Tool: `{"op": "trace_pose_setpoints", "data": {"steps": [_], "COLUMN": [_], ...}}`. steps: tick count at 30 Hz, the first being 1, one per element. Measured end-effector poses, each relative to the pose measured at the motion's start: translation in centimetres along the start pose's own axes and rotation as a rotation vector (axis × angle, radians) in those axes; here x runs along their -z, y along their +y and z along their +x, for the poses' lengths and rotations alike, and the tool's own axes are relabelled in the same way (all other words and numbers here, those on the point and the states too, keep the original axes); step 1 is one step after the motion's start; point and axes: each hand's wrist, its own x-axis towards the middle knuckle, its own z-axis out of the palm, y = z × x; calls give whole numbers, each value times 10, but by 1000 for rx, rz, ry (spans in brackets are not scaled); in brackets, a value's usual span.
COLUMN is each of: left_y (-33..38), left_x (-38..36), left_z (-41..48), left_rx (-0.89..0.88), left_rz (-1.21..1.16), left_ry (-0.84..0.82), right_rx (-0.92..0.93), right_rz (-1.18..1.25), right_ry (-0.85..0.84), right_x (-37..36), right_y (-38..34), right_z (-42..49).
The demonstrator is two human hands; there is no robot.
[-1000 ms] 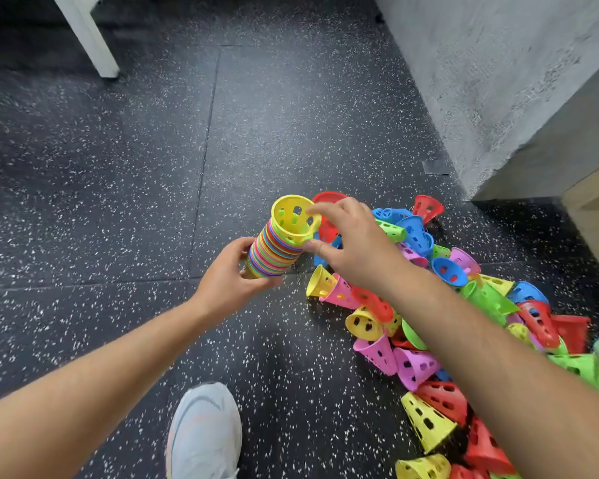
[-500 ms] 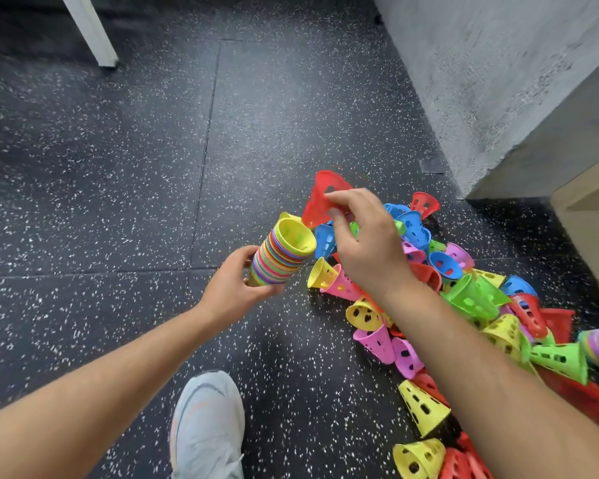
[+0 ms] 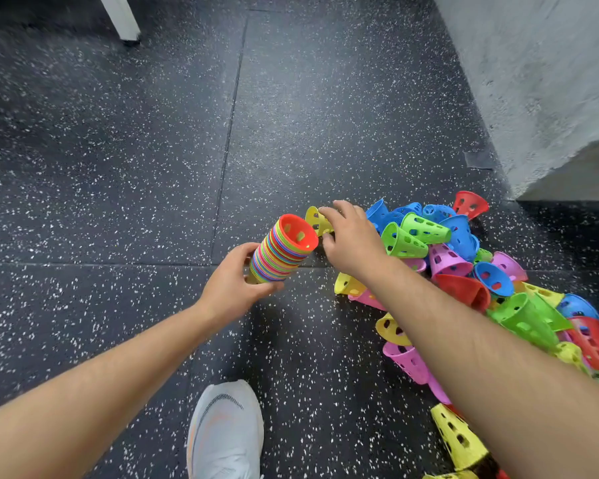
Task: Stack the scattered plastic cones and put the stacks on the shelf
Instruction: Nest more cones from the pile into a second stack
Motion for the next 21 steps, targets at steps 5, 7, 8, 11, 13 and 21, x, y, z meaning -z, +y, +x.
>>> {"op": "trace_pose_setpoints", "data": {"steps": [5,7,8,11,13,21], "left_y": [-8,-8,-8,-9,-10,-10], "left_x": [3,4,5,9,10,4], "left_z": [8,10,11,12,13,18], "left_rx": [19,18,14,12,20,39], "left_rz": [17,7,9,21,17,48], "left_ry": [-7,-14,-16,-12,-8,-31], "right_rx": [54,75,78,79,69,-227], "right_rz": [-307,-382,-405,-436,-382,592], "right_ry": [-217,-234,-222,-138,-112,328], "right_x": [-28,-35,-38,-46,-48,30], "right_y": [-1,-1,-1,0,3,9], "right_z": [41,52,56,57,54,24]}}
